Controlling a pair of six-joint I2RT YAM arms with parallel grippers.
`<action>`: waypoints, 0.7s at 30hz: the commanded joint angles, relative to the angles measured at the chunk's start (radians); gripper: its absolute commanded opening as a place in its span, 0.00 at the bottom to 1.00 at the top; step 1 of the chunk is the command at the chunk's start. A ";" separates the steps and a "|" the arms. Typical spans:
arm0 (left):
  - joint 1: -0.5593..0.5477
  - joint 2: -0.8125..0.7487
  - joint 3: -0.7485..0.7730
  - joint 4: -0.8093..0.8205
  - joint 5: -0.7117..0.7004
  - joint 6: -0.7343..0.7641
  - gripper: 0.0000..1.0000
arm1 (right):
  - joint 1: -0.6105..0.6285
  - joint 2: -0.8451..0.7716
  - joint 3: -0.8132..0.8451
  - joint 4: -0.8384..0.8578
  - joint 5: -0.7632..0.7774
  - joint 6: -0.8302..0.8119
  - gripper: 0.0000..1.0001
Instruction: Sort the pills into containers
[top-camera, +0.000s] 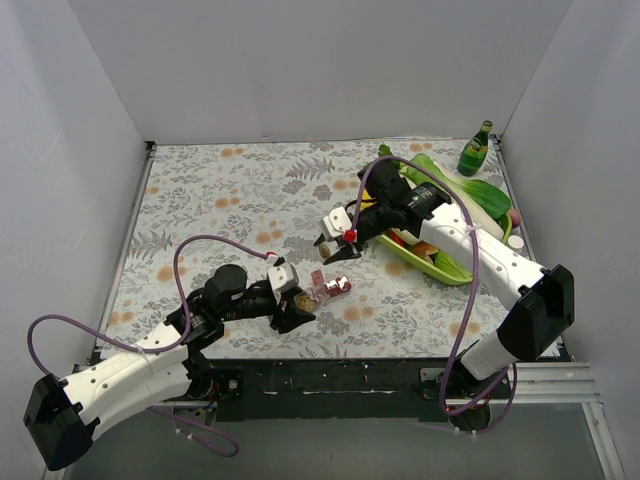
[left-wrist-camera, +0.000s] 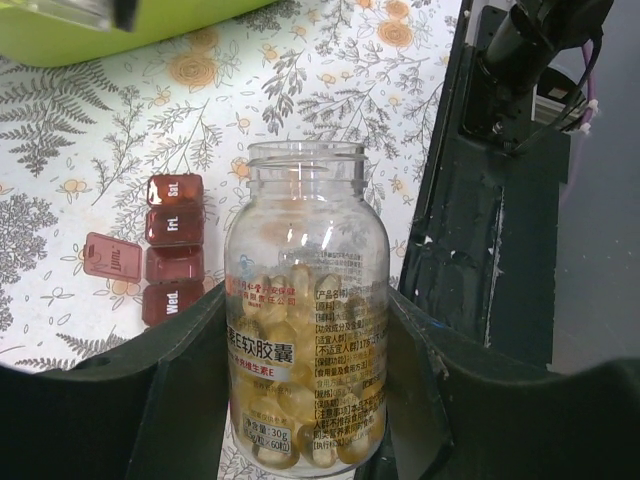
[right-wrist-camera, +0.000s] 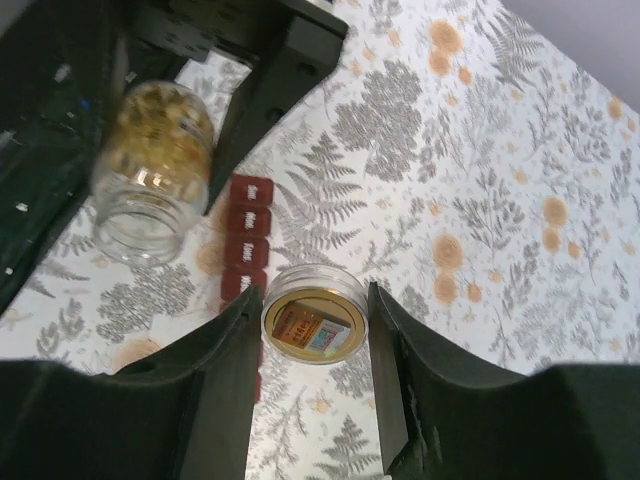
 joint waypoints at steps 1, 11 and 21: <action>-0.002 -0.017 0.026 -0.024 0.017 0.022 0.00 | 0.001 0.011 -0.001 0.124 0.132 0.064 0.21; -0.002 -0.126 0.038 -0.096 -0.115 0.083 0.00 | -0.021 0.396 0.206 0.180 0.598 0.519 0.26; -0.002 -0.195 0.037 -0.107 -0.179 0.114 0.00 | -0.071 0.683 0.404 0.120 0.689 0.570 0.47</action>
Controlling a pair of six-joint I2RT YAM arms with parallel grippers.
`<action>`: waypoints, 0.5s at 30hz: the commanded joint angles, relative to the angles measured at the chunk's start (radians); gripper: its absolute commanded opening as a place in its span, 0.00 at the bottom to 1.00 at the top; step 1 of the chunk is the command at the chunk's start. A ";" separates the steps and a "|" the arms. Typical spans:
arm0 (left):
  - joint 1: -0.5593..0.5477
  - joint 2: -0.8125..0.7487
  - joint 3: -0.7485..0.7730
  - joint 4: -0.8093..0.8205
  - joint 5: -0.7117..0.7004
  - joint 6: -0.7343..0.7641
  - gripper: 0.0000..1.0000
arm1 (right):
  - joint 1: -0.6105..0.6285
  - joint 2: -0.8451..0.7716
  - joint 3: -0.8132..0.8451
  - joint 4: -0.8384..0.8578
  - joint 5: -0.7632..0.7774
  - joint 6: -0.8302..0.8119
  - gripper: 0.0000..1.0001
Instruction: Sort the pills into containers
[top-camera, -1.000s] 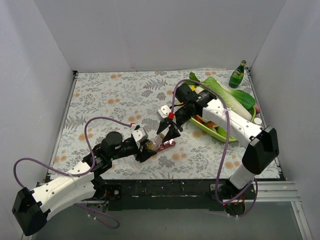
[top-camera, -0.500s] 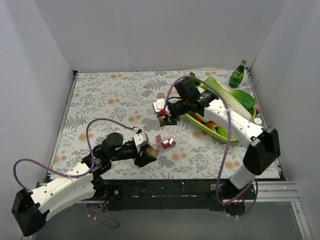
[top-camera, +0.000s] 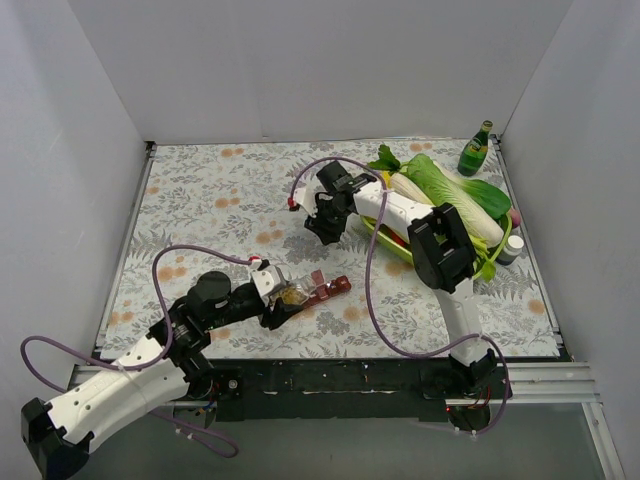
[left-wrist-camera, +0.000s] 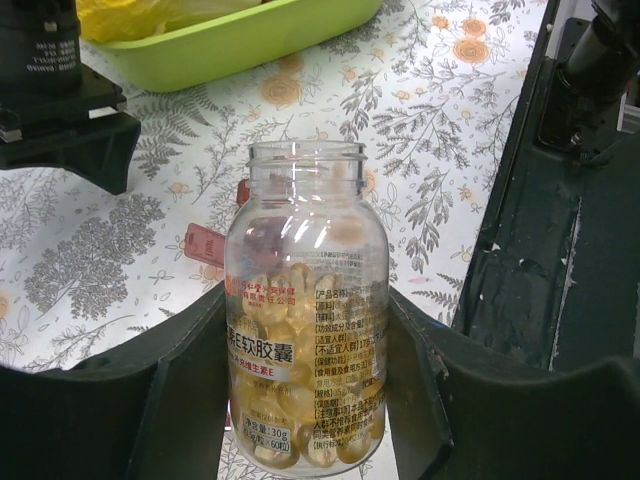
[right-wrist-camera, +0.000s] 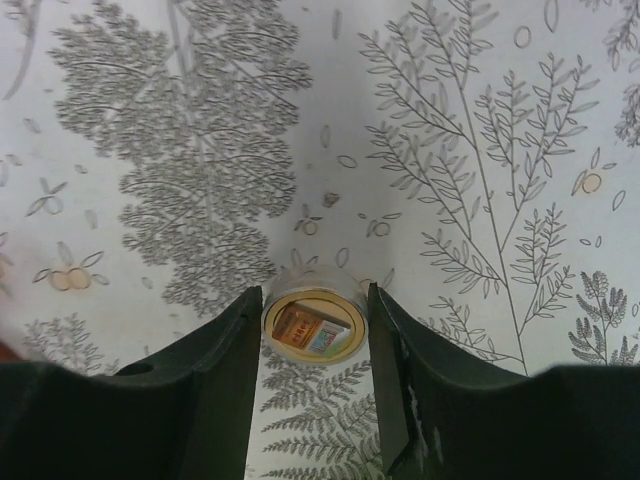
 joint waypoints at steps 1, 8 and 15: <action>-0.002 -0.037 0.025 0.019 -0.034 0.016 0.00 | -0.033 0.038 0.094 -0.027 0.040 0.043 0.52; -0.002 -0.033 0.030 0.033 -0.027 0.016 0.00 | -0.043 0.057 0.160 -0.048 0.022 0.034 0.85; -0.002 -0.028 0.089 -0.010 -0.024 0.042 0.00 | -0.043 -0.118 0.083 -0.085 -0.159 -0.154 0.91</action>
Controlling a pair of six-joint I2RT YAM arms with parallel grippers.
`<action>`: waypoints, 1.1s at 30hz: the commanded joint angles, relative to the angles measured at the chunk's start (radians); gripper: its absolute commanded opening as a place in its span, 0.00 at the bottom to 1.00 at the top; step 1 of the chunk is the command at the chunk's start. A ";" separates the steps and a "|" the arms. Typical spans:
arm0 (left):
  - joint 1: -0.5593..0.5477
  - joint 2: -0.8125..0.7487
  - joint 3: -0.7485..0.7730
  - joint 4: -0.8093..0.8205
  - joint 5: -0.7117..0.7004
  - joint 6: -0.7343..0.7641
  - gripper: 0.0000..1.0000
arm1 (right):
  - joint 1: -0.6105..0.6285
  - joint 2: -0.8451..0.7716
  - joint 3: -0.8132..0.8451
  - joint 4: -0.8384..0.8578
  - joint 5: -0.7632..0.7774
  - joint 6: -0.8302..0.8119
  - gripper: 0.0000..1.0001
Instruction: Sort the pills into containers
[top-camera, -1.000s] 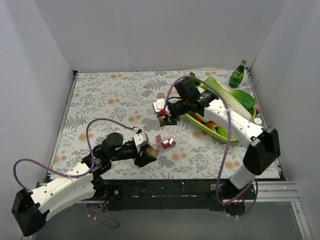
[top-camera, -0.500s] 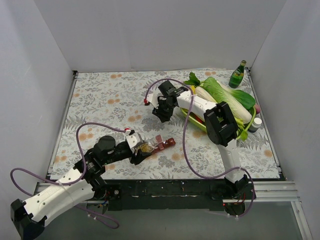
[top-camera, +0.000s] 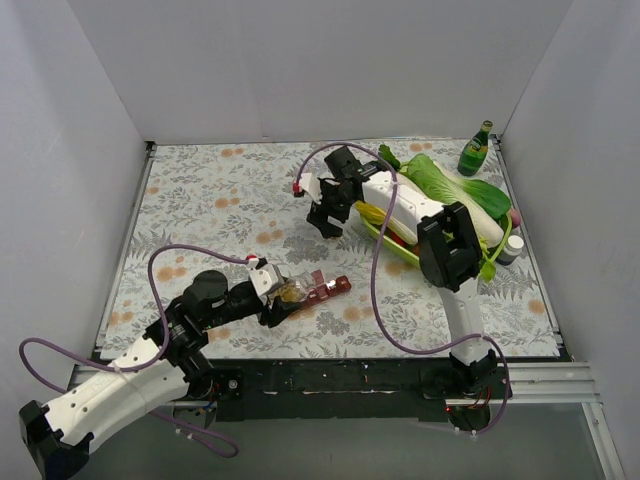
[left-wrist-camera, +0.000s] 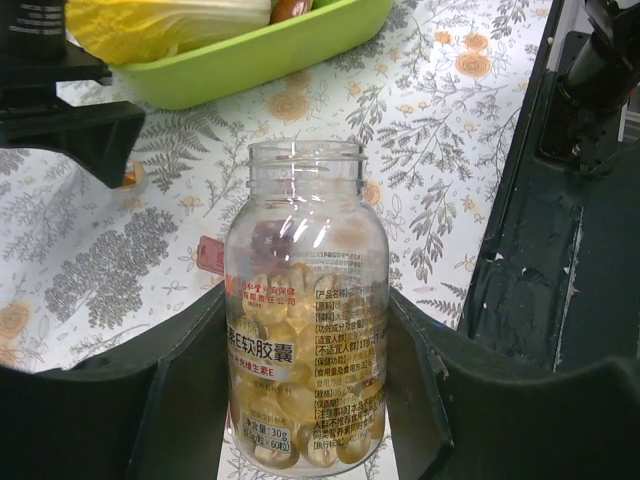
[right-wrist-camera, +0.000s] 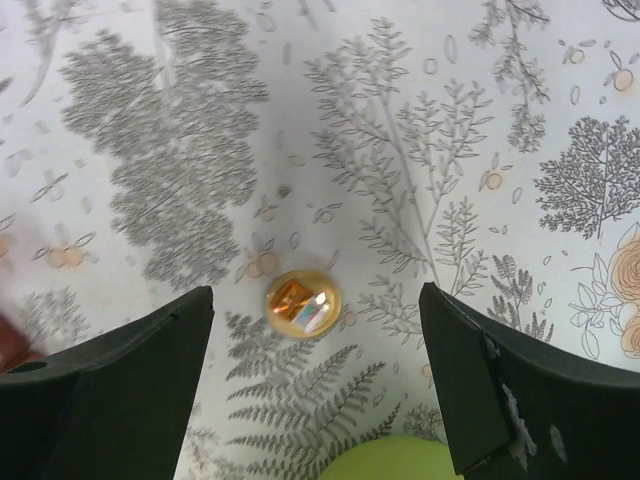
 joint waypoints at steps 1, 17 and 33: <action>-0.002 -0.007 0.083 -0.009 -0.009 0.034 0.00 | 0.005 -0.195 -0.082 -0.046 -0.209 -0.200 0.92; -0.002 -0.041 0.144 -0.086 -0.020 0.053 0.00 | 0.028 -0.580 -0.747 0.070 -0.363 -0.663 0.93; -0.002 -0.061 0.141 -0.109 -0.030 0.054 0.00 | 0.123 -0.459 -0.784 0.170 -0.238 -0.557 0.83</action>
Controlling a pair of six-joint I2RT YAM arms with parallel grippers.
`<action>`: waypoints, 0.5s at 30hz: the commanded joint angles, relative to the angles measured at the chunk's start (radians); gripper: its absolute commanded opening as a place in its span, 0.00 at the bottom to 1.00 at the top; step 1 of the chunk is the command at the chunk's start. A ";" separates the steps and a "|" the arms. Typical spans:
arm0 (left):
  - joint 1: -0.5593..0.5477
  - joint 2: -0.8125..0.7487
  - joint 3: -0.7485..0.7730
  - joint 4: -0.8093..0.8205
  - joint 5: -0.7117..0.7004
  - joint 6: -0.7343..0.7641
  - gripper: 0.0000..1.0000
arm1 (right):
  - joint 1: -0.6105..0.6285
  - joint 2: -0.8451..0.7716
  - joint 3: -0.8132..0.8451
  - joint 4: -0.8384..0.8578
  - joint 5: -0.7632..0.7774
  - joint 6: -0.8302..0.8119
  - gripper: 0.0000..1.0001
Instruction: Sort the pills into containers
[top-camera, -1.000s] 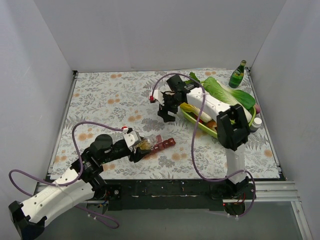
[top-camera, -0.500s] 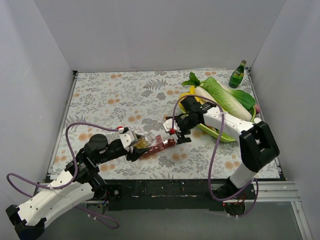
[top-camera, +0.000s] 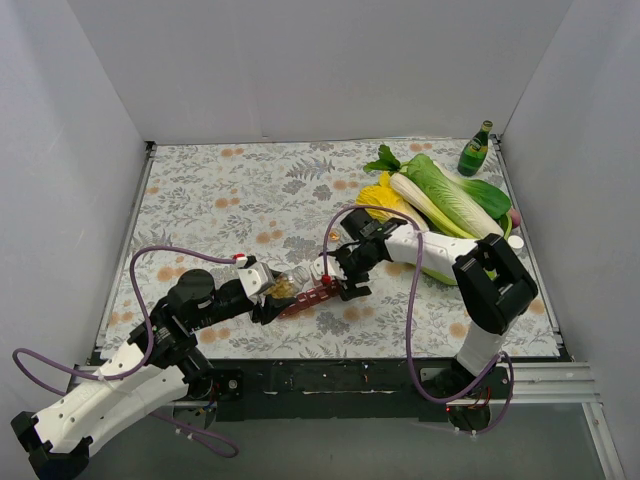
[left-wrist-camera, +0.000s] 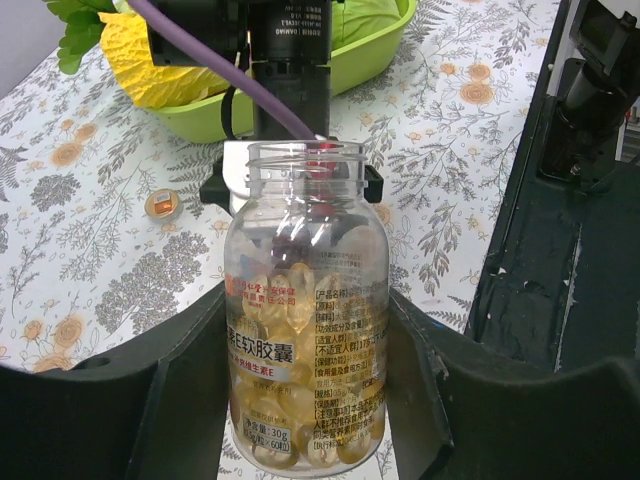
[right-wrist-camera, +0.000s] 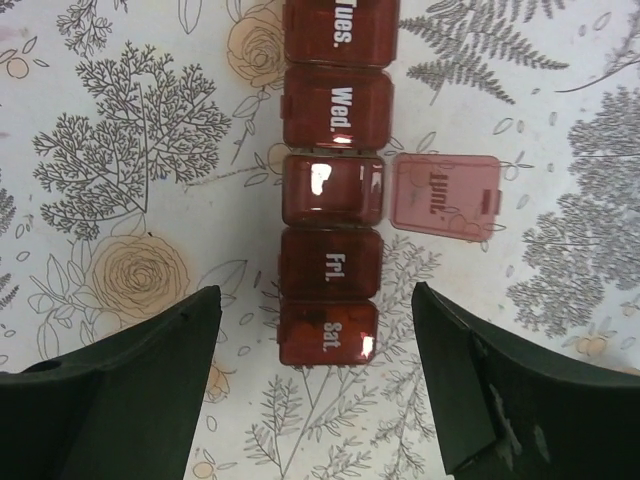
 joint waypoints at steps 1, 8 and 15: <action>-0.002 -0.012 0.022 0.003 -0.012 0.010 0.00 | 0.015 0.029 -0.007 0.035 0.034 0.042 0.82; -0.002 -0.012 0.015 0.002 -0.012 0.007 0.00 | 0.015 0.037 -0.015 0.043 0.050 0.076 0.68; -0.002 -0.006 0.008 0.002 -0.012 0.018 0.00 | 0.012 0.030 -0.036 0.056 0.113 0.125 0.49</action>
